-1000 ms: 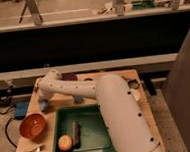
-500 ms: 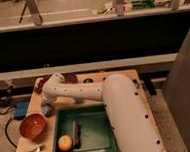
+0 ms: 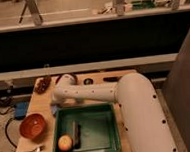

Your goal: Wipe table surface with sponge

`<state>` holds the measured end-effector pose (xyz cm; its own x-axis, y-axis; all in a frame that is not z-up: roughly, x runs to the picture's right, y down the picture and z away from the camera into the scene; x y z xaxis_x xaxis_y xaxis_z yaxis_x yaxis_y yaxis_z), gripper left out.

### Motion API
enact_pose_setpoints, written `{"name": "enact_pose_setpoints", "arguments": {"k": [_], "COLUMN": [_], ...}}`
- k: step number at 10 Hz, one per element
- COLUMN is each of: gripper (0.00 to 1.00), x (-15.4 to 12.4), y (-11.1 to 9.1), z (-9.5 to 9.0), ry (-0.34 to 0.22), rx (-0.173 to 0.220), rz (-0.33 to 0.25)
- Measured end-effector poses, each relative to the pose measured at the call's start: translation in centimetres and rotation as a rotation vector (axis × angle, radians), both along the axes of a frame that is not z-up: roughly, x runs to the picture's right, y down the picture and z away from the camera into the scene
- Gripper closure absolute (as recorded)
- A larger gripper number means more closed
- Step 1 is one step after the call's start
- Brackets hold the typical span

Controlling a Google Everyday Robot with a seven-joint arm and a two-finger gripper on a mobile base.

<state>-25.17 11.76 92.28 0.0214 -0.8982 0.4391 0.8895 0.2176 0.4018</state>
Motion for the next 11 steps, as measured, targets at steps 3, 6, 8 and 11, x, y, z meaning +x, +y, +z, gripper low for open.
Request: {"name": "enact_pose_setpoints", "arguments": {"k": [3,6,8,11], "gripper": [1.00,1.00,1.00,1.00], "x": [0.1,-1.4,-2.7,-5.8], "y": [-1.5,-3.2,-4.2,-5.1], "z": [1.6,3.1,3.7,3.8], "ry": [0.023,0.016,0.006,-0.038], "rx": [0.020,0.042,0.060,0.076], "rz": [0.028,0.033,0.028,0.007]}}
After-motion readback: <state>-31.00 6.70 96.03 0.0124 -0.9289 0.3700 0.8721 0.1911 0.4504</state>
